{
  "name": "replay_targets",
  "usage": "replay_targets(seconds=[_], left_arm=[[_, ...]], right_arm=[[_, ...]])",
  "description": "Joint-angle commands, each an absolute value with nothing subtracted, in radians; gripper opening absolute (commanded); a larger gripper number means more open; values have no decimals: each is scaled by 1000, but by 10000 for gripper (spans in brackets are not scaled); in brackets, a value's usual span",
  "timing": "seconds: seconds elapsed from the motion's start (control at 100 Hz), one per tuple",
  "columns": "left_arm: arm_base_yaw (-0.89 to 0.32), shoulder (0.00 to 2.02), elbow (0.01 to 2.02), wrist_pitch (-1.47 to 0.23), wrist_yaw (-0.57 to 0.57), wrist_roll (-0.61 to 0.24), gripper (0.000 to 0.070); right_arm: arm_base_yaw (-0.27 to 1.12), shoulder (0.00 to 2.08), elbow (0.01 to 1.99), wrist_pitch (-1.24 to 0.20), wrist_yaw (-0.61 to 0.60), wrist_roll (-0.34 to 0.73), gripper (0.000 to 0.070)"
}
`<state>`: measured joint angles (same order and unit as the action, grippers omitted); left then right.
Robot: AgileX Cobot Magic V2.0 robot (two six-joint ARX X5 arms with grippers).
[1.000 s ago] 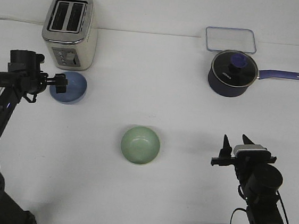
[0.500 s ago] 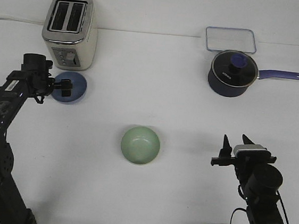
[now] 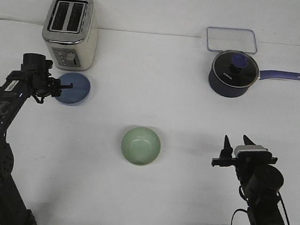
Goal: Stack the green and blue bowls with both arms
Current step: 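Close the left gripper on the blue bowl rim, then lift the blue bowl and lower it onto the green bowl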
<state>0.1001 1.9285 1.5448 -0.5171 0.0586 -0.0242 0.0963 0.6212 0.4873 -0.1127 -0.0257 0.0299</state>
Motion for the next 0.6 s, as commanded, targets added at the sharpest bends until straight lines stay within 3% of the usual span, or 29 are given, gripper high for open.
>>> replay_targets(seconds=[0.0,0.31,0.59], left_arm=[[104,1913,1570,-530,78,-20,9],[61,1674,1570,-669,228,-69,9],[-122,1510,1549,-822,256,-80,9]], right_arm=[[98,622,493,-98,-26,37,390],[98,622,493,-97,-26,37,390],[98,622,493,-97,-26,37,390]])
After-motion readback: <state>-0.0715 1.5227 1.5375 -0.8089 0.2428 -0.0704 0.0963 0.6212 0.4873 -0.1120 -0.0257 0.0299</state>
